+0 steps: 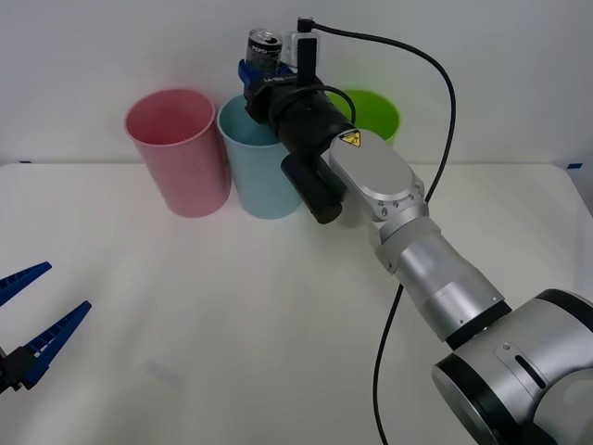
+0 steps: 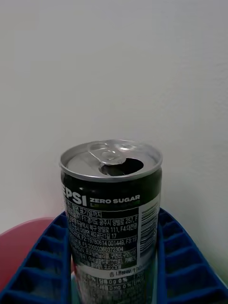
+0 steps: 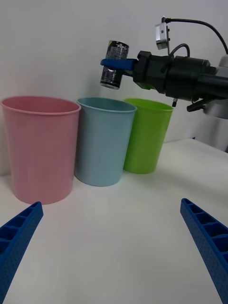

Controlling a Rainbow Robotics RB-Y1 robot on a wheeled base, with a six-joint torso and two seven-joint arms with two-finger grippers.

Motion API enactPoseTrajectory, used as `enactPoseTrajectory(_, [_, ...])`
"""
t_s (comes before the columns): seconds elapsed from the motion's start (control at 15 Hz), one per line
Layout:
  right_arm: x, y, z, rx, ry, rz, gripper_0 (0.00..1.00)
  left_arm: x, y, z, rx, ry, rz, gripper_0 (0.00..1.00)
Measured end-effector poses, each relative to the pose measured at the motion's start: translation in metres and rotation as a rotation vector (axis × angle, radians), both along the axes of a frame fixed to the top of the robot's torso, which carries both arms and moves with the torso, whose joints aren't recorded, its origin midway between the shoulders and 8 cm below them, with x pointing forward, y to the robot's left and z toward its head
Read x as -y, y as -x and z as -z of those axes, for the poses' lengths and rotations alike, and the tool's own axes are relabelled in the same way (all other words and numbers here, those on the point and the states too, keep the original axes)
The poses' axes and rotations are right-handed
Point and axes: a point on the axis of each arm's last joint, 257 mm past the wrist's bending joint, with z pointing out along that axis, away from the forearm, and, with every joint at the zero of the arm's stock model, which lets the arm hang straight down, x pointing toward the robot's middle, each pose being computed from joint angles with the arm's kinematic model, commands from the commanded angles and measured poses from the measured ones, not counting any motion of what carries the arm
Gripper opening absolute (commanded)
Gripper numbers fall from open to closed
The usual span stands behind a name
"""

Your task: Grasp the object on the table and drop it into the matching bin: aluminum can to the light blue bin, PET bottle to the pink bin.

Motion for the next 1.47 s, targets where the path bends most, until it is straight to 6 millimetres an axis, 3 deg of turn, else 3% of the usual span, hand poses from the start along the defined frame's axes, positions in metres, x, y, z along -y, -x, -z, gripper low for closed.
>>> enactPoseTrajectory(0.4, [0.003, 0.001, 0.003, 0.005, 0.014, 0.000, 1.00, 0.000, 0.000, 0.000, 0.000, 0.000, 0.000, 1.00])
enactPoseTrajectory(0.67, [0.015, 0.018, 0.005, 0.046, 0.015, -0.002, 1.00, 0.000, 0.000, 0.000, 0.000, 0.000, 0.000, 1.00])
enactPoseTrajectory(1.0, [0.042, 0.061, 0.021, 0.097, 0.048, -0.032, 1.00, 0.000, 0.000, 0.000, 0.000, 0.000, 0.000, 1.00])
enactPoseTrajectory(1.47, [0.093, 0.139, 0.051, 0.123, 0.111, -0.093, 1.00, 0.000, 0.000, 0.000, 0.000, 0.000, 0.000, 1.00])
